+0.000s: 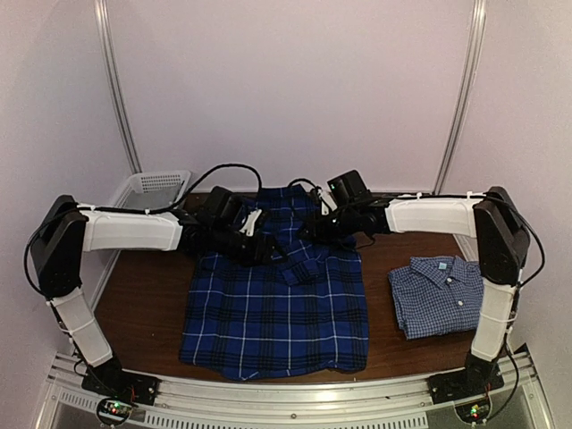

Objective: Fold and stack the long sleeve shirts
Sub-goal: Fold the sleeve at the center of the board, then pick up the sleeve from the center of the board.

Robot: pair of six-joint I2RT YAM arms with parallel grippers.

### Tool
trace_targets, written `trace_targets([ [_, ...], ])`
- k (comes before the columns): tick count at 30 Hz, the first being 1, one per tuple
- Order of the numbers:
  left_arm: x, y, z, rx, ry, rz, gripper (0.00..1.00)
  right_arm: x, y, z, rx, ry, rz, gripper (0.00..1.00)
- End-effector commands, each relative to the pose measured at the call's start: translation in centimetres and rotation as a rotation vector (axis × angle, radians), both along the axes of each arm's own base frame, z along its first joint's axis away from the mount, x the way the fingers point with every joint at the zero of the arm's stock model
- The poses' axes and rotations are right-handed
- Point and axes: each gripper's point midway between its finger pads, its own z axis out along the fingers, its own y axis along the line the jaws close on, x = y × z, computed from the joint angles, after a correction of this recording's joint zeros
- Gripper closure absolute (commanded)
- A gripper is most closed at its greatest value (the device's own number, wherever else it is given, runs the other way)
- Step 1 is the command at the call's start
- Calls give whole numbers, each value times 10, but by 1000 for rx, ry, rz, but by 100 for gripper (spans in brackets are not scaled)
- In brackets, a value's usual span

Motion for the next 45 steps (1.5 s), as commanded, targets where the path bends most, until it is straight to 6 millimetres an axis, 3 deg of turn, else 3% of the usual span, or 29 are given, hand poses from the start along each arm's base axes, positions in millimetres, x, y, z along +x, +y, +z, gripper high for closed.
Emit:
trace_targets([
  [1, 1, -4, 13, -53, -41, 6, 34, 4, 1, 29, 34, -69, -3, 68],
  [7, 4, -6, -4, -37, -23, 14, 34, -4, -20, 9, -56, -61, -22, 62],
  [12, 8, -20, -18, 46, -60, -10, 34, -14, -38, -1, -78, -57, -50, 61],
  [19, 24, -49, -47, 273, -162, -7, 34, -25, -82, 15, -102, -133, -163, 56],
  [23, 39, -54, -73, 412, -196, 9, 34, -34, -108, 27, -122, -180, -225, 49],
  [29, 50, -67, -91, 520, -260, -13, 34, -53, -139, 36, -136, -214, -277, 44],
  [40, 41, -80, -114, 645, -308, -81, 31, -75, -155, 13, -156, -176, -278, 41],
  [45, 43, -73, -119, 683, -312, -66, 31, -77, -159, 7, -170, -169, -282, 41],
])
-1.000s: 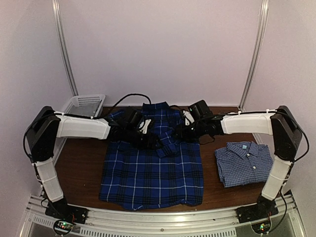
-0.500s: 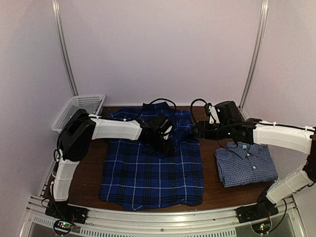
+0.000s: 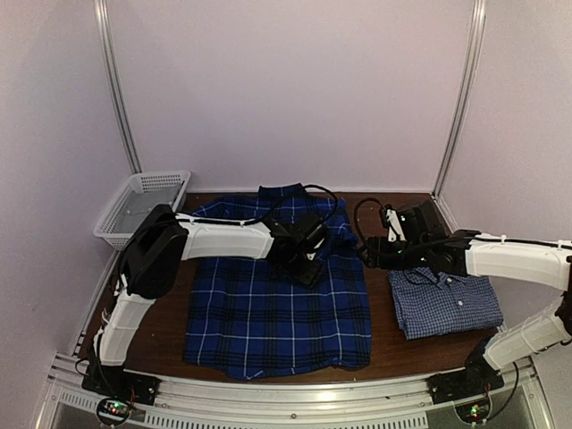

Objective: Fold and stack the long sleeve shirts
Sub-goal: Pick up the sleeve from the center of the board.

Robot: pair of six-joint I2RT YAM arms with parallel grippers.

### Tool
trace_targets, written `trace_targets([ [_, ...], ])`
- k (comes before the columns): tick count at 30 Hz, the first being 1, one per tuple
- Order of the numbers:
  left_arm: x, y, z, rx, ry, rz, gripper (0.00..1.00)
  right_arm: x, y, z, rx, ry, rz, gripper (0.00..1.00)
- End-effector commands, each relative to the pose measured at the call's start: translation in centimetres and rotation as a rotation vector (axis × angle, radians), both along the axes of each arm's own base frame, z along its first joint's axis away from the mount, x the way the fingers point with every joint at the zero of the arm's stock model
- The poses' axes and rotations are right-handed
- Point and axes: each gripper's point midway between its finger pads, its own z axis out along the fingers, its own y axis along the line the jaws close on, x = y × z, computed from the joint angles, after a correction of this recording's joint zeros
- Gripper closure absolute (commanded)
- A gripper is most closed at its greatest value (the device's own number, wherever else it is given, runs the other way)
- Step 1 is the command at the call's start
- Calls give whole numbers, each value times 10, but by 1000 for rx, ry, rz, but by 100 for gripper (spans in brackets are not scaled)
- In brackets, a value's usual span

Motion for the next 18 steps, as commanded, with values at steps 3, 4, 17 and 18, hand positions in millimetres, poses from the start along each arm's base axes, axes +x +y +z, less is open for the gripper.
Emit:
trace_targets([
  [3, 4, 7, -13, 75, -21, 11, 41, 0, -8, 2, -7, -17, -26, 41],
  [4, 5, 7, -12, 74, -26, 12, 46, 0, -8, 0, -9, -13, -26, 41],
  [17, 28, -1, 88, -57, -178, 78, 94, -13, -10, -20, -30, 51, 2, 40],
  [18, 31, 1, 102, -77, -194, 93, 96, -14, -10, -22, -31, 57, 5, 40],
])
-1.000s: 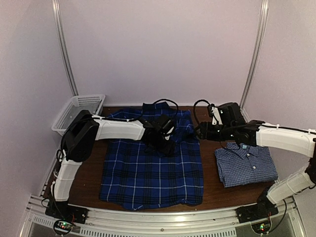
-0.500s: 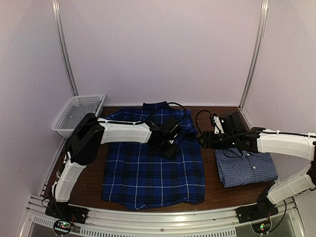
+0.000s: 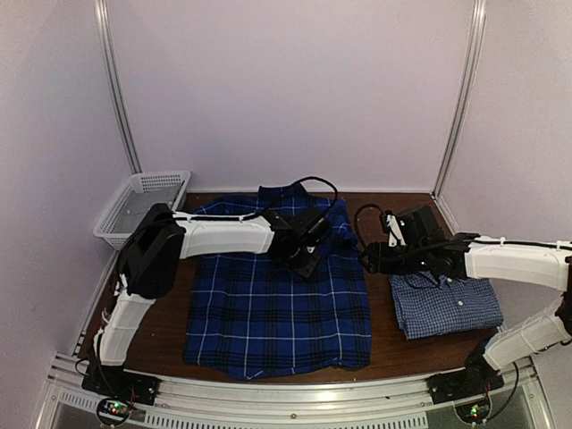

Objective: Fold and stack the long sleeve shirts
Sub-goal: Pick up the sleeve from the center of the board.

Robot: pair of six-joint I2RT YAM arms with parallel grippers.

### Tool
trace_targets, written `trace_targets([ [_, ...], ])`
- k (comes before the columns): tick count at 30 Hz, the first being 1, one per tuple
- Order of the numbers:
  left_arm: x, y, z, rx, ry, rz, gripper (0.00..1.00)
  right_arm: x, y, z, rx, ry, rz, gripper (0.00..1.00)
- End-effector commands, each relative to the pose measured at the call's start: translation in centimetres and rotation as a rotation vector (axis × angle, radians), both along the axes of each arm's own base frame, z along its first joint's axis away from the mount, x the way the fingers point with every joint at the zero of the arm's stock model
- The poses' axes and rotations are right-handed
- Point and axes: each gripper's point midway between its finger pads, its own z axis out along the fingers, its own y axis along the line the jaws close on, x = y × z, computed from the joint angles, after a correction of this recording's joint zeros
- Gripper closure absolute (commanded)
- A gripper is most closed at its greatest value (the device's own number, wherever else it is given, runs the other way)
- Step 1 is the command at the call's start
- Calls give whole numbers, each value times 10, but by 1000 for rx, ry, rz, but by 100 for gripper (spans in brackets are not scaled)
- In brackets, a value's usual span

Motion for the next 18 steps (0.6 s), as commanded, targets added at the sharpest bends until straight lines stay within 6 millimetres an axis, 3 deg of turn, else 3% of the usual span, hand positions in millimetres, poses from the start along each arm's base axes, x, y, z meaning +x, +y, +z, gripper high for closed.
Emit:
trace_targets([
  [1, 19, -2, 98, -145, -143, 61, 97, -10, -6, -13, -13, 36, 6, 40],
  [6, 40, 31, 173, -256, -223, 142, 100, -15, -6, -23, -18, 66, 13, 40],
  [11, 64, 82, 231, -339, -285, 220, 100, -17, -5, -25, -23, 77, 18, 40],
  [14, 79, 117, 250, -358, -311, 274, 100, -18, -5, -28, -29, 87, 21, 40],
  [18, 93, 152, 255, -374, -304, 315, 100, -21, -1, -33, -35, 104, 34, 40],
])
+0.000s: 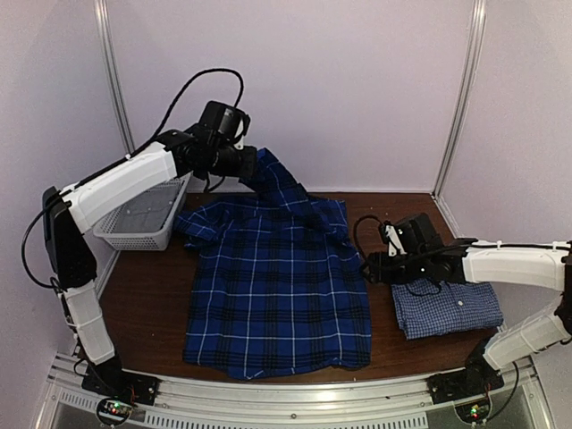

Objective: Fold and stack the long sleeve shirts
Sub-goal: Pick up the sleeve from the center of the board, then pick up the flattened shirt from the center of the board.

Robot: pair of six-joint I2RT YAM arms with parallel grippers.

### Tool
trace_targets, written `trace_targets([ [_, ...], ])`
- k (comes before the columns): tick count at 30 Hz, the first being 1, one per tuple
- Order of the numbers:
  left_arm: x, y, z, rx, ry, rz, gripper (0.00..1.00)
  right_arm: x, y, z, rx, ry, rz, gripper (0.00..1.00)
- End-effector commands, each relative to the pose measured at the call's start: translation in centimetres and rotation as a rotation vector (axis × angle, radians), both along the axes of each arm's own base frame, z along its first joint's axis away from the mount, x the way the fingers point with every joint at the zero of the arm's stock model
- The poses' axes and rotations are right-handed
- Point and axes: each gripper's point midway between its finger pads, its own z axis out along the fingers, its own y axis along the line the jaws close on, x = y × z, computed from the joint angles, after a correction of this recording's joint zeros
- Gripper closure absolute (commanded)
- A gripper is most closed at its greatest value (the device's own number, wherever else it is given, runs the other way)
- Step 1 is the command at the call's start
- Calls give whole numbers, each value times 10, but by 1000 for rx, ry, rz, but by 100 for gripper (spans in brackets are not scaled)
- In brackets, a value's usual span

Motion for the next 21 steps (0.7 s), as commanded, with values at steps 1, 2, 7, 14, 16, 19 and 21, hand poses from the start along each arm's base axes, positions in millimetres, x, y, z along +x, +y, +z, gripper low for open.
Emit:
trace_targets([
  [1, 11, 29, -2, -25, 20, 23, 100, -7, 5, -9, -11, 38, 16, 40],
  [2, 15, 38, -5, -23, 29, 37, 100, -8, 6, -11, -12, 45, 19, 40],
  [7, 25, 69, -14, -63, 66, 65, 100, -20, 19, -19, -7, 75, 52, 40],
  [14, 38, 92, -25, -80, 93, 87, 100, -50, 32, -39, -47, 130, 105, 40],
  [16, 41, 98, -27, -82, 96, 98, 99, -58, 28, -46, -57, 147, 102, 40],
  [19, 45, 105, -31, -84, 106, 110, 99, -70, 21, -53, -56, 168, 89, 40],
  [21, 47, 108, -34, -84, 111, 115, 99, -77, 18, -57, -53, 181, 84, 40],
])
